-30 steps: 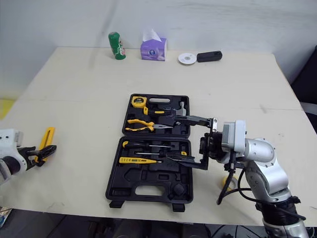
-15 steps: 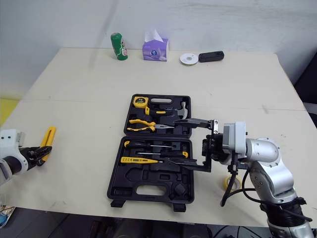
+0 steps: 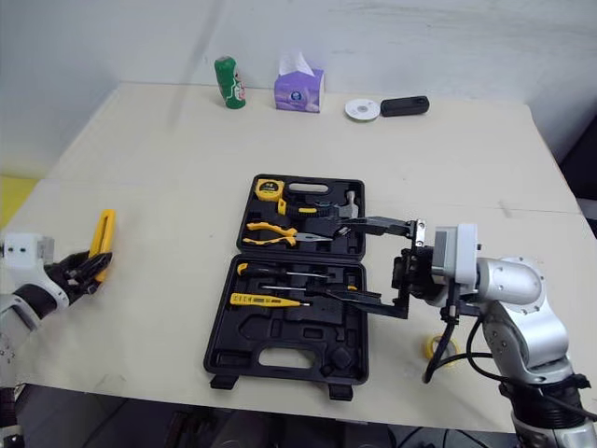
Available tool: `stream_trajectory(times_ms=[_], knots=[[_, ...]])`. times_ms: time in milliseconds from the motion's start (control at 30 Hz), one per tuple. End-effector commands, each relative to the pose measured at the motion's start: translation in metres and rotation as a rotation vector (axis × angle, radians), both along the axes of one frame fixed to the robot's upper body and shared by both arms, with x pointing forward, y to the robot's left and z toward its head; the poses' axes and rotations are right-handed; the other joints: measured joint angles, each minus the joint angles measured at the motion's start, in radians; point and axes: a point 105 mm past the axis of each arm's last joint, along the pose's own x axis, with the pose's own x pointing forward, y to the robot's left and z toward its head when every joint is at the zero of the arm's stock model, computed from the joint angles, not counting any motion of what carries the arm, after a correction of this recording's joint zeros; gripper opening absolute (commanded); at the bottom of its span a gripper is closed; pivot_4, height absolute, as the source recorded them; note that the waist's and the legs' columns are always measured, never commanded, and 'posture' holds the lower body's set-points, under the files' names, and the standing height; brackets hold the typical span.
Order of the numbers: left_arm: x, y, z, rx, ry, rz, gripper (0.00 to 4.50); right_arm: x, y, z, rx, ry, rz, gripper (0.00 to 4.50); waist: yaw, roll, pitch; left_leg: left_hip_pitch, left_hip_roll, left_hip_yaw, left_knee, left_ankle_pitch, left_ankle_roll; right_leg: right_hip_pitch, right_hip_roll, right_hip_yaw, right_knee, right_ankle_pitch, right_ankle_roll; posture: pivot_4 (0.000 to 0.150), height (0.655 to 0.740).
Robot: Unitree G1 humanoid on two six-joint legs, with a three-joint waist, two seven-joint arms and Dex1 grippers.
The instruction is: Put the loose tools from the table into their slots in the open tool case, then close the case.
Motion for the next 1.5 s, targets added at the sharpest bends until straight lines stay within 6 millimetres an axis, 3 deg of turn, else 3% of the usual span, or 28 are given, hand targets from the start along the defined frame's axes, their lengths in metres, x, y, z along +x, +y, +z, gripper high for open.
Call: stream_trajectory(times_ms=[33, 167, 333, 500, 600, 767, 1000, 1200, 1500], knots=[[-0.003, -0.028, 0.039, 0.077, -0.105, -0.198, 1.35, -0.001, -0.012, 0.006, -0.014, -0.034, -0.032, 4.5, -0.002, 0.0, 0.0, 0.0, 0.0, 0.0, 0.0, 0.0, 0.0, 0.0, 0.0, 0.0, -0.001, 0.0, 0.0, 0.15, 0.74], [-0.01, -0.076, 0.063, 0.137, -0.133, -0.527, 1.35, -0.004, -0.027, 0.001, -0.065, -0.017, -0.069, 4.5, -0.002, 0.001, 0.001, -0.001, 0.001, 0.0, -0.001, 0.0, 0.0, 0.0, 0.001, -0.001, -0.002, 0.0, 0.0, 0.15, 0.74], [-0.024, -0.146, 0.059, 0.188, -0.041, -0.92, 1.35, -0.011, -0.043, -0.009, -0.059, 0.063, -0.131, 4.5, 0.002, 0.002, 0.001, -0.001, 0.001, 0.0, 0.0, 0.0, 0.0, 0.001, 0.002, -0.001, -0.006, 0.0, 0.001, 0.15, 0.74], [-0.038, -0.195, 0.063, 0.199, -0.018, -1.154, 1.35, -0.019, -0.052, -0.013, -0.077, 0.086, -0.19, 4.5, -0.005, 0.002, 0.002, -0.001, 0.001, 0.001, 0.0, 0.0, 0.001, 0.001, 0.003, 0.0, -0.001, 0.001, 0.001, 0.15, 0.74], [-0.048, -0.221, 0.051, 0.323, 0.033, -1.3, 1.35, -0.023, -0.055, -0.014, -0.079, 0.093, -0.219, 4.5, -0.002, 0.002, 0.002, -0.001, 0.002, 0.001, 0.001, 0.0, 0.001, 0.001, 0.005, 0.0, 0.0, 0.001, 0.001, 0.15, 0.74], [-0.054, -0.248, 0.024, 0.505, 0.153, -1.42, 1.35, -0.031, -0.054, -0.022, -0.113, 0.129, -0.225, 4.5, 0.002, 0.002, 0.003, 0.0, 0.002, 0.002, 0.001, 0.0, 0.001, 0.001, 0.012, 0.001, -0.001, 0.001, 0.001, 0.15, 0.74], [-0.063, -0.254, -0.001, 0.587, 0.23, -1.431, 1.35, -0.04, -0.047, -0.025, -0.112, 0.161, -0.216, 4.5, 0.0, 0.002, 0.003, -0.001, 0.004, 0.002, 0.001, 0.0, 0.001, 0.001, 0.014, 0.004, -0.001, 0.001, 0.002, 0.15, 0.74], [-0.062, -0.249, -0.011, 0.617, 0.252, -1.414, 1.35, -0.052, -0.034, -0.033, -0.106, 0.204, -0.164, 4.5, 0.004, 0.002, 0.004, -0.001, 0.004, 0.001, 0.003, 0.0, 0.0, 0.001, 0.013, 0.005, -0.001, 0.001, 0.002, 0.15, 0.74], [-0.062, -0.254, -0.023, 0.604, 0.25, -1.383, 1.35, -0.054, -0.034, -0.037, -0.122, 0.216, -0.174, 4.5, 0.004, 0.002, 0.004, -0.001, 0.003, 0.001, 0.003, 0.0, 0.001, 0.001, 0.012, 0.005, -0.001, 0.001, 0.002, 0.15, 0.74]])
